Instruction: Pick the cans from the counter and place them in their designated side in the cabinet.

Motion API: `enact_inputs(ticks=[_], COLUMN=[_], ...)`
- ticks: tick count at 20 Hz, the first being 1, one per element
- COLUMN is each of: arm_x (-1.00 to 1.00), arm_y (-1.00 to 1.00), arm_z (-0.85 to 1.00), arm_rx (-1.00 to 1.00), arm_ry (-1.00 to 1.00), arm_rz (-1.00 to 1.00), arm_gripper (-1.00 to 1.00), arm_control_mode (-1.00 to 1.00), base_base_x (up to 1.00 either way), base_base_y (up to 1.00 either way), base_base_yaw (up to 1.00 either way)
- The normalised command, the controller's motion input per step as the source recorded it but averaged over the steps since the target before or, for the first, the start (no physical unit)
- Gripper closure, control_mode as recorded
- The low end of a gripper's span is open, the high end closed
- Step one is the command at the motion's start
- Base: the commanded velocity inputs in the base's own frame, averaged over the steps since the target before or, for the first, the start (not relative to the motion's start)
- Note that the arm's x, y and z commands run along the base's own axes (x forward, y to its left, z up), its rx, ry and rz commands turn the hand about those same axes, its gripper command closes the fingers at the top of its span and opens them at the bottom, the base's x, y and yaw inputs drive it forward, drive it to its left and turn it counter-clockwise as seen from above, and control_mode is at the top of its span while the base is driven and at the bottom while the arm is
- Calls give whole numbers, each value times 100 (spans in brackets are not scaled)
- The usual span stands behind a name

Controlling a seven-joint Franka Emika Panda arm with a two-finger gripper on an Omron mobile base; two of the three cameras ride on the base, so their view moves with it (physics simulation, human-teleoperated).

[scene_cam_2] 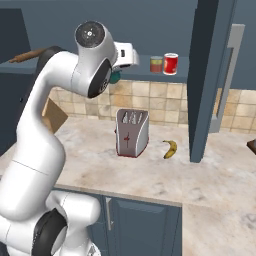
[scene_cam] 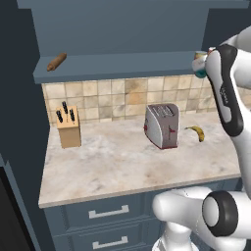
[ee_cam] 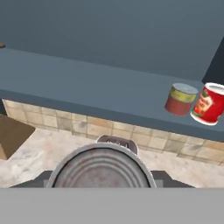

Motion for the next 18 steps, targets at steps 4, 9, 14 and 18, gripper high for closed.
enact_inputs(ticks=[4,9,14,18], arm_x=[23,22,25,28], arm_y=[-11,-13,-9,-8], arm_z=[0,0,0,0], arm_rx=[0,0,0,0], arm_ry=[3,3,2,2], arm_rz=[0,0,0,0], arm_gripper=[100,100,100,100], arm_control_mode=[-100,-100,-100,-100], base_base_x=[0,0,0,0], base_base_y=[0,0,0,0], base_base_yaw=[0,0,0,0])
